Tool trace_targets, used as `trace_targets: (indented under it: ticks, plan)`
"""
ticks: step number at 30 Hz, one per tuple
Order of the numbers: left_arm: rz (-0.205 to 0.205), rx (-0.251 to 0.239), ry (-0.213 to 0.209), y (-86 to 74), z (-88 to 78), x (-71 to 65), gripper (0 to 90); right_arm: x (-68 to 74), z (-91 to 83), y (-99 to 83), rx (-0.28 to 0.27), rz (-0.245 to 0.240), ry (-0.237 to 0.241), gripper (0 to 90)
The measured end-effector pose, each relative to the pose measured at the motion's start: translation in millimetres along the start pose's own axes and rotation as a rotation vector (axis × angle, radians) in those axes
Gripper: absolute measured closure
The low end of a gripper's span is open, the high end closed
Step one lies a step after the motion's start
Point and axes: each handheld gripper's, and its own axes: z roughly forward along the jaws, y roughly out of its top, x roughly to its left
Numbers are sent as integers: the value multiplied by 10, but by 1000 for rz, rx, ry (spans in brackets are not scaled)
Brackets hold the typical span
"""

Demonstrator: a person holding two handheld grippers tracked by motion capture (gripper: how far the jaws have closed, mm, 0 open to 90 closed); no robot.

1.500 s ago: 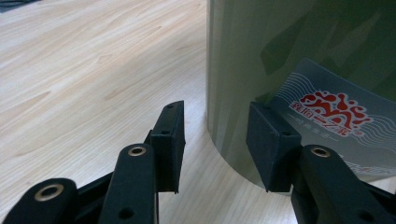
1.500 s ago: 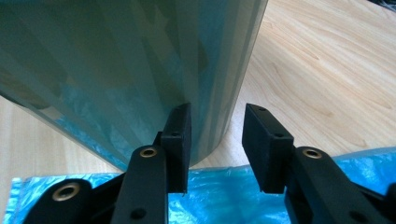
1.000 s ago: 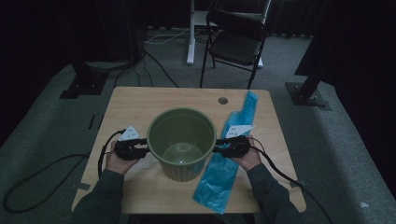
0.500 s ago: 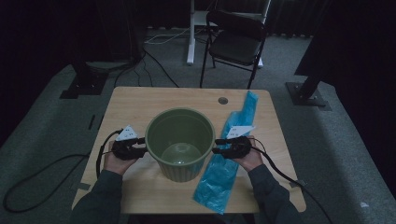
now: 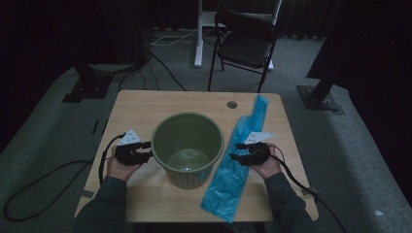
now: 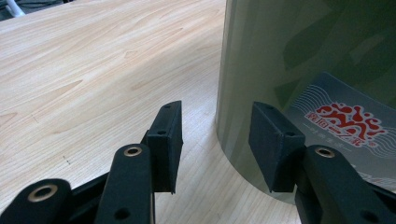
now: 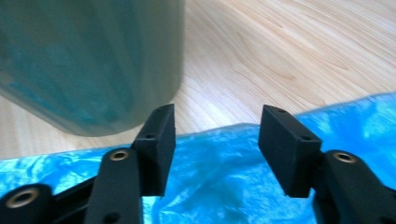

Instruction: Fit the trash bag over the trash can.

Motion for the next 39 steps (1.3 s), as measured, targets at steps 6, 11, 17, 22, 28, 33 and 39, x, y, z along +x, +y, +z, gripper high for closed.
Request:
trace_targets:
  ticks: [6, 11, 17, 22, 28, 33, 39]
  plan:
    - [1, 0, 0, 4, -2, -6, 545, -13, 62, -39, 46, -4, -32, 395]
    - [4, 2, 0, 8, -1, -9, 545, 30, 172, -78, 100, -16, -54, 330]
    - [4, 3, 1, 8, -1, -6, 544, 111, 352, -88, 155, -23, -35, 278]
    - [4, 1, 3, 7, -5, 4, 542, 131, 440, -122, 190, -24, -31, 255]
    - [5, 4, 1, 9, 0, 4, 542, 151, 551, -191, 242, -26, -21, 248]
    - [5, 5, 2, 10, 6, 2, 541, 127, 560, -211, 232, -11, -8, 274]
    - [6, 7, 2, 11, 13, -2, 541, 128, 550, -210, 229, -8, -11, 328]
